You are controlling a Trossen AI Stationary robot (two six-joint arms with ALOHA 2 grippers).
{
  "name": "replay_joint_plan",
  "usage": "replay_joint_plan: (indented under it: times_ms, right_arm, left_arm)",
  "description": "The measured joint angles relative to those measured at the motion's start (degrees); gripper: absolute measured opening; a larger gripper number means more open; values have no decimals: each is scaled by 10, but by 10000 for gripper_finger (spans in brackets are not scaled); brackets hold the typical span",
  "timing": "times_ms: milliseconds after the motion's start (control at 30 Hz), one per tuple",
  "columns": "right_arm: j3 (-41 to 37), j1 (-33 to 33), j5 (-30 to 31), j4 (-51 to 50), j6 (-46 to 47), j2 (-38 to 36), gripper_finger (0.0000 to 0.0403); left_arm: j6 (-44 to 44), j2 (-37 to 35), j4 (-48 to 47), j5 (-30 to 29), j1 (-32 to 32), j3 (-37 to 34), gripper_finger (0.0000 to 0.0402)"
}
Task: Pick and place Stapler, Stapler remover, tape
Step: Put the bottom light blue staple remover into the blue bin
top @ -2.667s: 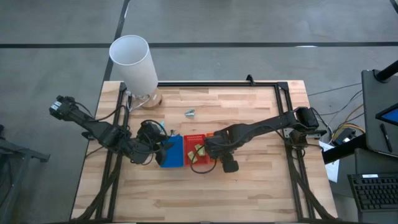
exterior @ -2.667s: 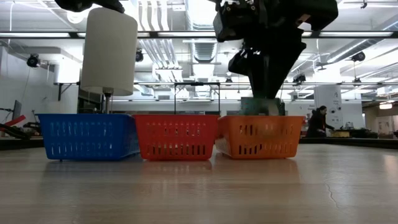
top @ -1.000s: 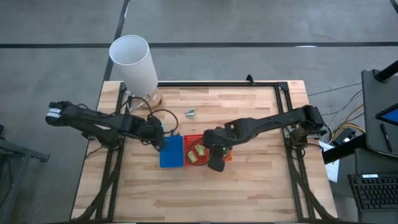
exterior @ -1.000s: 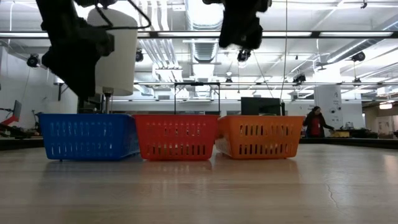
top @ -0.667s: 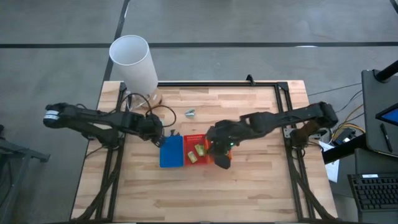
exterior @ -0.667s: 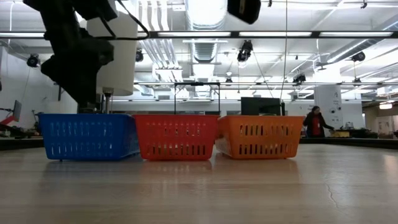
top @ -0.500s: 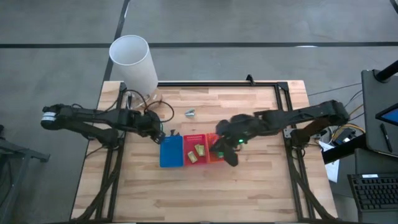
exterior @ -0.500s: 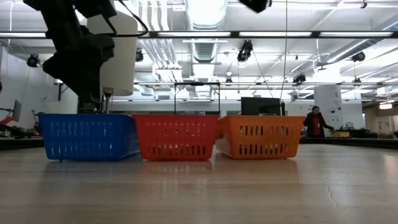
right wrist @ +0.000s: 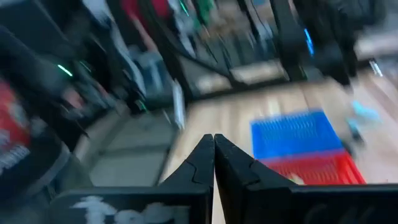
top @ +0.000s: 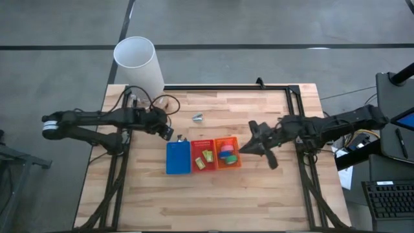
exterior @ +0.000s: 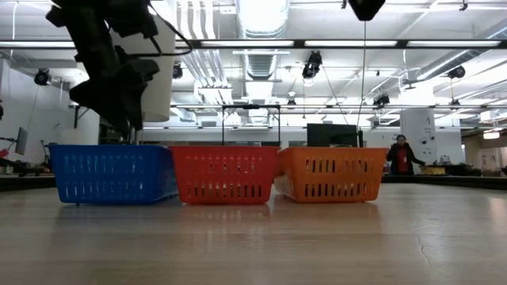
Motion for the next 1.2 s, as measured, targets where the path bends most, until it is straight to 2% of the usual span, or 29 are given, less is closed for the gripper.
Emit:
replay_joint_plan:
  times_ms: [100, 233, 367, 433, 533, 733, 933, 1200]
  right_arm:
    - [-68, 0, 0, 94, 1, -39, 8]
    - [-132, 0, 1, 126, 3, -80, 8]
    - [-172, -3, 2, 56, -43, -139, 8]
    - [-192, -2, 9, 13, -27, -166, 8]
    - [-219, -3, 26, 14, -28, -213, 8]
    - [-275, -3, 95, 5, -31, -311, 8]
    - [-318, -3, 95, -32, -22, -392, 9]
    - [-394, -3, 95, -31, -33, -496, 9]
  left_arm:
    - [0, 5, 10, 12, 11, -12, 174]
    - [0, 5, 17, 28, 12, -28, 174]
    - [0, 5, 19, 29, 13, -37, 175]
    - [0, 5, 24, 28, 14, -41, 175]
    - [0, 5, 43, 24, 16, -49, 175]
    - [-16, 5, 58, 16, 21, -57, 175]
    - [-10, 5, 60, 8, 21, -57, 175]
    - [-6, 20, 89, -1, 21, -57, 175]
